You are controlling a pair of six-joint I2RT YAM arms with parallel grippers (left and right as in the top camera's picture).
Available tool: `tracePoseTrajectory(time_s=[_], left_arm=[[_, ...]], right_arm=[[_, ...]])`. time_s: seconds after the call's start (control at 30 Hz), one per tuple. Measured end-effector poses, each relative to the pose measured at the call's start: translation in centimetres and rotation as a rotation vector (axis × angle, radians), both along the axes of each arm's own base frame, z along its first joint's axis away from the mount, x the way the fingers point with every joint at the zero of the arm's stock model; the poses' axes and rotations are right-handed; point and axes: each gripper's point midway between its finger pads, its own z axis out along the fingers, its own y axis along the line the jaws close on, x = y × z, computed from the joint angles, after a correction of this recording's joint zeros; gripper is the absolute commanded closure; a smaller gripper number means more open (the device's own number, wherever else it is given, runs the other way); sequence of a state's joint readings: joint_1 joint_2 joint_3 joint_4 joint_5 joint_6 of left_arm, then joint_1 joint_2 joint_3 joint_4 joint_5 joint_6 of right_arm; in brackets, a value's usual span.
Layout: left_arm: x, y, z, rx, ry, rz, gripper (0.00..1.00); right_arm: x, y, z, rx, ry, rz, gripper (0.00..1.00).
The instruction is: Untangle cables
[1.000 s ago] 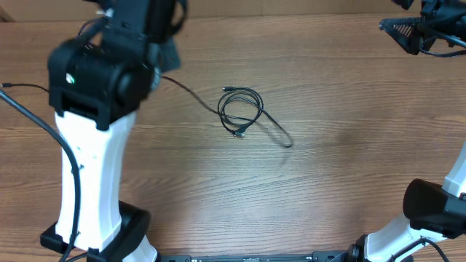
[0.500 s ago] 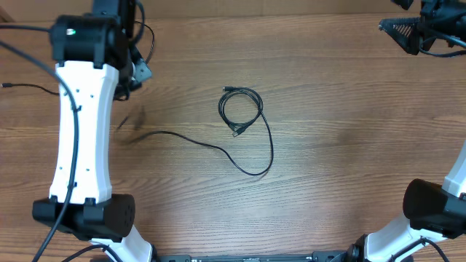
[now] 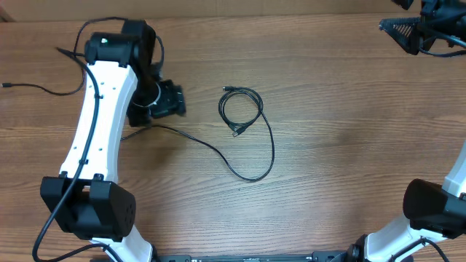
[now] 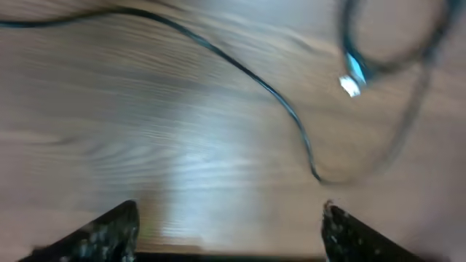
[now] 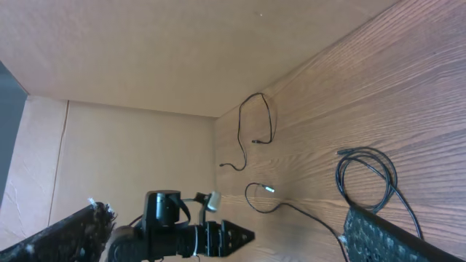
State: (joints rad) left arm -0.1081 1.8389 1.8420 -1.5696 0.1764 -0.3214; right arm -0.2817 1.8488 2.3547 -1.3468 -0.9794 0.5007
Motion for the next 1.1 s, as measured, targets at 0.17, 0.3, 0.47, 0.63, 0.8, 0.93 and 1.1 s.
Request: tracePoseTrajectory(time_s=[0.17, 0.3, 0.47, 0.63, 0.8, 0.93, 1.1], left_arm=[[-1.2, -4.2, 0.1, -0.111, 0.016, -0.140, 0.00], [-2.2, -6.3, 0.1, -0.098, 0.032, -0.164, 0.00], [-4.2, -6.9, 2.1, -0.001, -0.027, -0.159, 0.01], [-6.9, -6.8, 6.9, 0.005, -0.182, -0.148, 0.01], [-8.2, -5.0, 8.9, 0.038, -0.250, -0.054, 0.00], [-7.8, -5.1, 6.8, 0.060, -0.219, 0.014, 0.00], [-6.8, -7.1, 1.7, 0.049, -0.187, 0.083, 0.00]], right_arm=[[0.0, 0.0, 0.0, 0.000, 0.001, 0.000, 0.00], [0.0, 0.0, 0.0, 0.000, 0.000, 0.000, 0.00], [0.0, 0.0, 0.0, 0.000, 0.001, 0.000, 0.00], [0.0, 0.0, 0.0, 0.000, 0.001, 0.000, 0.00], [0.0, 0.0, 0.0, 0.000, 0.001, 0.000, 0.00], [0.0, 0.0, 0.0, -0.001, 0.000, 0.000, 0.00], [0.0, 0.0, 0.0, 0.000, 0.000, 0.000, 0.00]])
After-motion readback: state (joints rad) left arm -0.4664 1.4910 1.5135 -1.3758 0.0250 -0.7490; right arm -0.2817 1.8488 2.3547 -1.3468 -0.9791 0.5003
